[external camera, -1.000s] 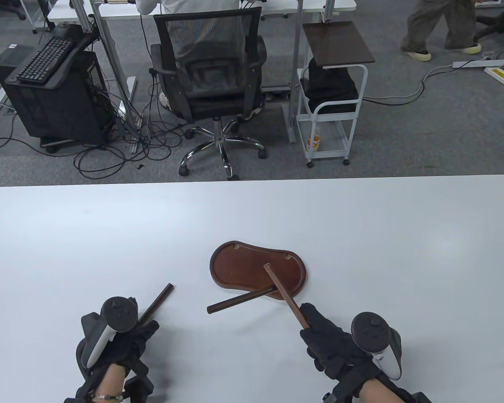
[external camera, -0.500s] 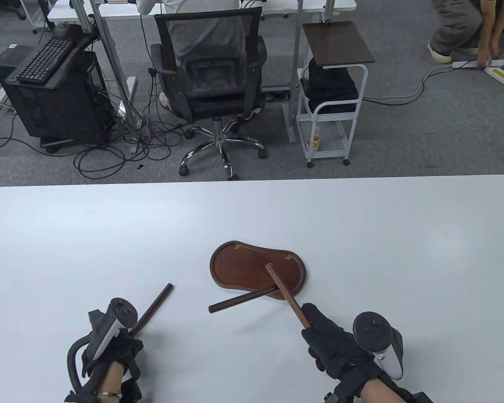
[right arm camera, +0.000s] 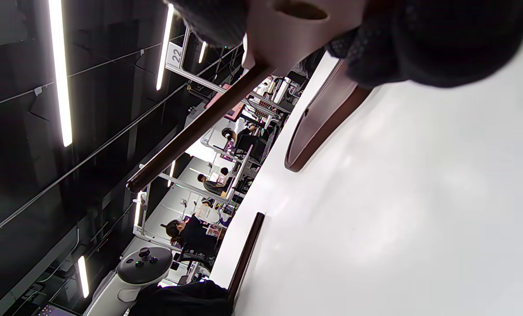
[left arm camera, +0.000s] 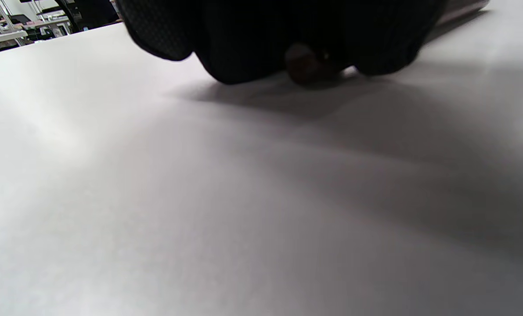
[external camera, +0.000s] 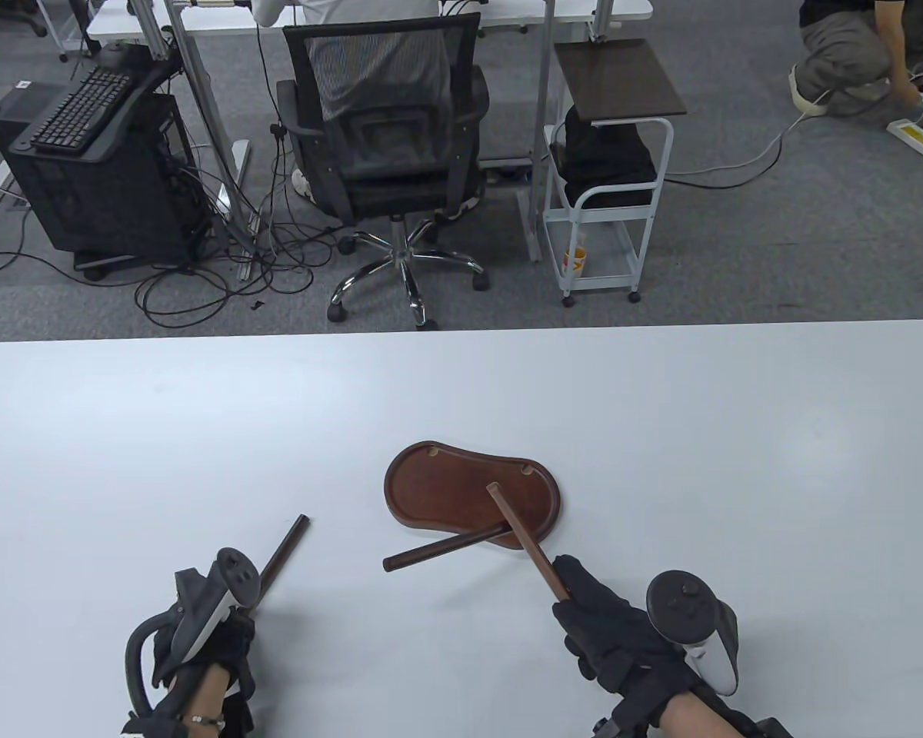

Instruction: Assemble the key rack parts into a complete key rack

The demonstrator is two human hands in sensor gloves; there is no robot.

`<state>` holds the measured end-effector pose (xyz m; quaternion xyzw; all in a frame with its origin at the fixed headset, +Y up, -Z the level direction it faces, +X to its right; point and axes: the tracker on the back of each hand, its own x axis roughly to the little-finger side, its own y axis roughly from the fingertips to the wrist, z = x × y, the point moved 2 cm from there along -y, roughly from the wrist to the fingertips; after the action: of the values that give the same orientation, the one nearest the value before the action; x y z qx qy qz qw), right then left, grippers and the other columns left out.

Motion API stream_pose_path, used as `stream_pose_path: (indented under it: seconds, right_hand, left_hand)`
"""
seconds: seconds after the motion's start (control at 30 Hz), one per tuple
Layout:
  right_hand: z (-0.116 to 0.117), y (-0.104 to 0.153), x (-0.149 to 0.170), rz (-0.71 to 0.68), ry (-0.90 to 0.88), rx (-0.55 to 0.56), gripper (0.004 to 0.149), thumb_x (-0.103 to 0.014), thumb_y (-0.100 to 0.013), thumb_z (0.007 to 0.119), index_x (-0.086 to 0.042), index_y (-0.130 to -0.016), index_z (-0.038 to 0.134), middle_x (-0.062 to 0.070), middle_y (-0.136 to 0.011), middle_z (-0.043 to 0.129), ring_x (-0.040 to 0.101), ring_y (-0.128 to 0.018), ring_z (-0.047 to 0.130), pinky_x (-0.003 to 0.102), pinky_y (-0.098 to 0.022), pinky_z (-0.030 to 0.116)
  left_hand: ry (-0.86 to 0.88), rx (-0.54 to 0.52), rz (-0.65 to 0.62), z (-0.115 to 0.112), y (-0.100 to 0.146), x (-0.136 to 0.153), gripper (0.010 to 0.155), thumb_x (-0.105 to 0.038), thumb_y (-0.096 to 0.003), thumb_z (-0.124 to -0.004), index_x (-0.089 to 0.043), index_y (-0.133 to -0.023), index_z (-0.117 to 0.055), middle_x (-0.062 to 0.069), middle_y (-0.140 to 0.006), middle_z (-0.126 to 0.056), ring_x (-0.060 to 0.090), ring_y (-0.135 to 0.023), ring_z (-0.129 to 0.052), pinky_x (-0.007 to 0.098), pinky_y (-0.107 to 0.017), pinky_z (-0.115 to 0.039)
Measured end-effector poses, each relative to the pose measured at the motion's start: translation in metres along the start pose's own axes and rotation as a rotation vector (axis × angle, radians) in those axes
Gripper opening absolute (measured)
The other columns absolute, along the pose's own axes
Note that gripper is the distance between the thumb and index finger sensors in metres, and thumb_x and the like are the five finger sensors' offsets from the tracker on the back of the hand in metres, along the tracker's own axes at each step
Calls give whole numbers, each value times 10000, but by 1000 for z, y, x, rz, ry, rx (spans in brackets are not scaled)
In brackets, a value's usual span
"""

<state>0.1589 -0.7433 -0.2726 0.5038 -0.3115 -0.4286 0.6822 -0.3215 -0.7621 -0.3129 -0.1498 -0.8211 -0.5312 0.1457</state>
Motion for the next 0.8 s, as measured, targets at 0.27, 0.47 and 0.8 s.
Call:
stream_pose_path:
  seconds: [0.27,0.47,0.8]
  right_hand:
    - [-2,0,0,0,-1,8,618,-344,-592,658,-94,-1121,460,309,-912,690,445,-523,873,497,-264,878]
    - [-3,0,1,1,-25,26,618,-346,-593,656,-95,-1121,457,307,-912,689,443,-525,873,496,-266,878]
    - [-3,-3,4,12,-116,57,618,-350,-595,651,-93,-1120,450,304,-911,688,437,-525,875,489,-266,882]
  left_hand:
    - [140,-103,-39,15,11,1,477,-409,-551,-749,-202,-977,-692,105,-979,-846,271,-821,-933,500,-642,-779]
    - [226,-221,-156,28,30,-14,478,-409,-550,-738,-198,-977,-693,70,-910,-906,222,-774,-972,467,-624,-804]
    - [344,-282,-420,33,63,-55,486,-407,-557,-709,-200,-994,-665,55,-882,-901,207,-755,-960,458,-619,-801]
